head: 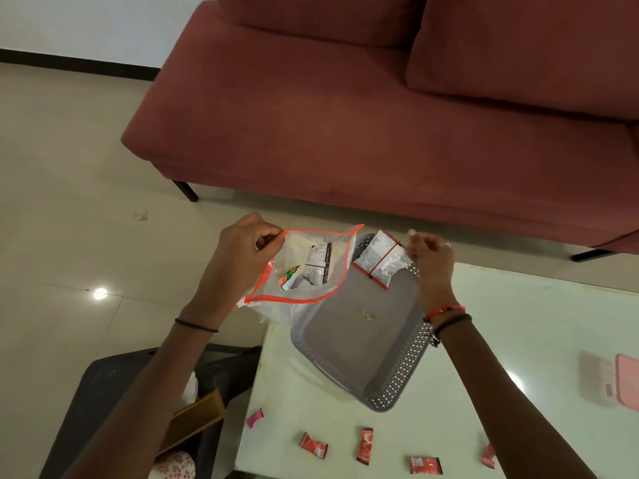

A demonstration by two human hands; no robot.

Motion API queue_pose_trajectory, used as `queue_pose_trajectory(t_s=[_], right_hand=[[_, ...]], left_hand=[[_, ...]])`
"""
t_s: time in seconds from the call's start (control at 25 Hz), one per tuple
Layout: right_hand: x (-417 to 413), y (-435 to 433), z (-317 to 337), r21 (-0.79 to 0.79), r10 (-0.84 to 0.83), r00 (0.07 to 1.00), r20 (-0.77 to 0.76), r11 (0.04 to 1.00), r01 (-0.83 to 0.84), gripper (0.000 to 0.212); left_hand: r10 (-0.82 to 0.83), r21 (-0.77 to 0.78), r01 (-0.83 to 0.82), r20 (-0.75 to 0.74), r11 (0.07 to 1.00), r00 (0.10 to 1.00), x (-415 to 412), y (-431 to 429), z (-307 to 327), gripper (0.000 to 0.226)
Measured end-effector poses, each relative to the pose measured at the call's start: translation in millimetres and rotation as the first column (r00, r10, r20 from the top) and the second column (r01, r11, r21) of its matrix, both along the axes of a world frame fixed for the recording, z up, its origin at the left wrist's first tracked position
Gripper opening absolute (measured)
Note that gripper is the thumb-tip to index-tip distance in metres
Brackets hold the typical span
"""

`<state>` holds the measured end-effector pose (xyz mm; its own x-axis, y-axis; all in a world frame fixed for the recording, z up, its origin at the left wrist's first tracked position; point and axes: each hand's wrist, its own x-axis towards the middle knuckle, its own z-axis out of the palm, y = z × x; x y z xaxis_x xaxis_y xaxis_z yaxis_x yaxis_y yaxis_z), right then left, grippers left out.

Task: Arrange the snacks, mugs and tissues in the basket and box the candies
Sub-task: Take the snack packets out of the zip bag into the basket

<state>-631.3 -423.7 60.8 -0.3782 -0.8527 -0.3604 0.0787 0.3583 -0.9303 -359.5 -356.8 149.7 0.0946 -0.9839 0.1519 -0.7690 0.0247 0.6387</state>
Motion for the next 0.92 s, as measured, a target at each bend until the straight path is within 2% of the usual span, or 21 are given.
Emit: queue_pose_trajectory(t_s=[0.08, 0.12, 0.16, 0.2, 0.24, 0.28, 0.32, 0.48, 0.52, 0.6, 0.76, 0.92], right_hand=[[12, 15, 67, -0.200, 0.260, 0.957, -0.129, 0.939, -0.281, 0.005], [18, 22, 96, -0.239, 0.445, 0.872, -0.204, 0.841, -0.485, 0.004], [26, 29, 122, -0.221, 0.627, 0.727, -0.278, 0.695, -0.684, 0.006], [35, 35, 140, -0.150, 0.768, 0.533, -0.355, 0.516, -0.843, 0.009], [46, 39, 151, -0.036, 0.835, 0.319, -0.449, 0.340, -0.940, 0.013], [59, 42, 153, 0.083, 0.831, 0.129, -0.542, 0.206, -0.975, 0.018], [72, 44, 146, 0.199, 0.795, -0.016, -0.607, 0.132, -0.971, 0.022], [106, 53, 104, 0.609, 0.639, -0.469, -0.610, 0.000, -0.793, 0.024], [107, 55, 96, 0.656, 0.582, -0.535, -0.612, -0.004, -0.755, 0.022], [106, 60, 85, 0.682, 0.491, -0.586, -0.645, 0.023, -0.731, 0.022], [102, 74, 64, 0.683, 0.385, -0.608, -0.695, 0.089, -0.725, 0.023], [102, 89, 55, 0.670, 0.423, -0.577, -0.699, 0.103, -0.735, 0.025]], left_hand=[[-0.005, 0.014, 0.005, -0.011, 1.000, 1.000, -9, 6, 9, 0.011], [-0.010, 0.019, 0.011, -0.007, 1.000, 1.000, -13, 9, 13, 0.012], [-0.020, 0.022, 0.020, 0.002, 1.000, 1.000, -17, 12, 18, 0.013], [-0.032, 0.029, 0.032, 0.011, 0.999, 0.999, -21, 14, 23, 0.014], [-0.046, 0.037, 0.045, 0.018, 0.998, 0.999, -25, 17, 30, 0.015], [-0.062, 0.044, 0.061, 0.024, 0.997, 0.998, -30, 20, 36, 0.016], [-0.079, 0.044, 0.078, 0.024, 0.996, 0.997, -34, 23, 41, 0.016], [-0.131, 0.023, 0.131, 0.014, 0.991, 0.991, -50, 36, 54, 0.018], [-0.141, 0.021, 0.140, 0.016, 0.990, 0.990, -53, 39, 56, 0.019], [-0.150, 0.022, 0.149, 0.021, 0.989, 0.989, -57, 45, 57, 0.019], [-0.150, 0.002, 0.150, 0.002, 0.989, 0.989, -61, 52, 56, 0.017], [-0.146, -0.002, 0.146, 0.002, 0.989, 0.989, -62, 55, 56, 0.018]])
